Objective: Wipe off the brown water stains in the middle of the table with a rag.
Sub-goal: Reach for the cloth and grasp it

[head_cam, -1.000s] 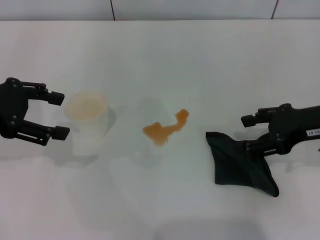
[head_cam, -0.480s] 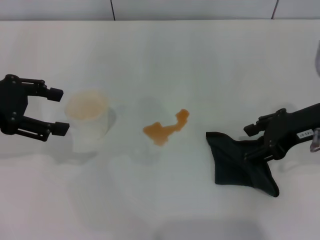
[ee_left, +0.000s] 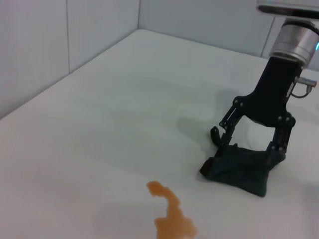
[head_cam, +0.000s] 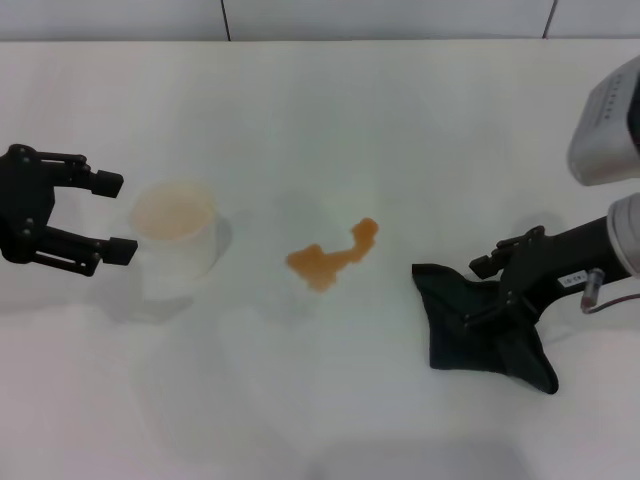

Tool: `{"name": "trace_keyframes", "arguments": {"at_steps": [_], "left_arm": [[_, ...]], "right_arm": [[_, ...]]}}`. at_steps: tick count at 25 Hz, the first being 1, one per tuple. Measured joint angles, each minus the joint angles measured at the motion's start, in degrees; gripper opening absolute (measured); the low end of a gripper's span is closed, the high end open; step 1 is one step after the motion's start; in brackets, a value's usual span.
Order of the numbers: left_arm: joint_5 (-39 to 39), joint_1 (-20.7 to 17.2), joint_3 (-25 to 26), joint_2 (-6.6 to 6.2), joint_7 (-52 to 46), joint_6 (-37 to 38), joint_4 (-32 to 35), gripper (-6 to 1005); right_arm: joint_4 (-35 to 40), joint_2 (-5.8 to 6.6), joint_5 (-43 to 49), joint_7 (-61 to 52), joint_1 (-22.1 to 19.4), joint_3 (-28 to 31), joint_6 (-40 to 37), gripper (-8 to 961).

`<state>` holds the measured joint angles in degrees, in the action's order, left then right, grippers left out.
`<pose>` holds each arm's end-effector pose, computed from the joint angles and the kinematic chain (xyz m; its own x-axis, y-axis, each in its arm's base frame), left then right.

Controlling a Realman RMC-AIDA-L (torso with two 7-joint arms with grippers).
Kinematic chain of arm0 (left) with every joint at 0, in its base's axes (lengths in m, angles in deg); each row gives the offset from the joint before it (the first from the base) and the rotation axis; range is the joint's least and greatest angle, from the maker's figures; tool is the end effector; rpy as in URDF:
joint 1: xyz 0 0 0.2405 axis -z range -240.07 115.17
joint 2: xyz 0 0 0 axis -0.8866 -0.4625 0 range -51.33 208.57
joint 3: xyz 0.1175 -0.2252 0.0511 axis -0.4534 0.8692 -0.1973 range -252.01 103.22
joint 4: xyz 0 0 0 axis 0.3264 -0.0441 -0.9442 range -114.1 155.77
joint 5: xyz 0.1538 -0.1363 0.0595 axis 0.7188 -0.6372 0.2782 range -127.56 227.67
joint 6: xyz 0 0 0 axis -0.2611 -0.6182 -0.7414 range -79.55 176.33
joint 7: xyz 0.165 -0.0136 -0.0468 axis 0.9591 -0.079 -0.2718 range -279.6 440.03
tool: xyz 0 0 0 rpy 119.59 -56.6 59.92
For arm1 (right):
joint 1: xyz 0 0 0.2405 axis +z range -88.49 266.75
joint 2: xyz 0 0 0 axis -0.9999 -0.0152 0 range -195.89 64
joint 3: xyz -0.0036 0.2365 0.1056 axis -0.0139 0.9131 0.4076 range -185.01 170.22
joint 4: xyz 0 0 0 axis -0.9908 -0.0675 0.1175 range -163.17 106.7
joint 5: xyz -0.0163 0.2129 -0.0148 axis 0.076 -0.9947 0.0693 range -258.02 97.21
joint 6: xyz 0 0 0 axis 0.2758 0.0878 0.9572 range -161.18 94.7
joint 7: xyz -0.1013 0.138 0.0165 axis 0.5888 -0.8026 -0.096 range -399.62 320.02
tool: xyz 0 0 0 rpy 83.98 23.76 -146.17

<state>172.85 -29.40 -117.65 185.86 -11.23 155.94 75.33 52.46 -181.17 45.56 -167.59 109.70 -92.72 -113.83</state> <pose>-0.2470 0.3462 0.0800 0.9420 0.2762 0.1905 0.2985 -0.9492 -0.0996 0.2065 0.3267 -0.0359 0.8897 -0.4548 0.0409 -0.4331 -0.8688 -0.2400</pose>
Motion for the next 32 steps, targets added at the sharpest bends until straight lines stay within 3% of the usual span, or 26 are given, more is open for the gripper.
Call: {"name": "trace_keyframes", "arguments": {"at_steps": [29,32], "left_arm": [[0.1,0.1,0.1,-0.04,0.0,-0.9,0.0,889],[0.1,0.0,0.1,-0.02,0.0,-1.0,0.0,889]], "right_arm": [[-2.0,0.0,3.0,-0.9,-1.1,-3.1,2.1,811],[-2.0,0.0,3.0,-0.9,-1.0,-3.3,2.1,775]]}}
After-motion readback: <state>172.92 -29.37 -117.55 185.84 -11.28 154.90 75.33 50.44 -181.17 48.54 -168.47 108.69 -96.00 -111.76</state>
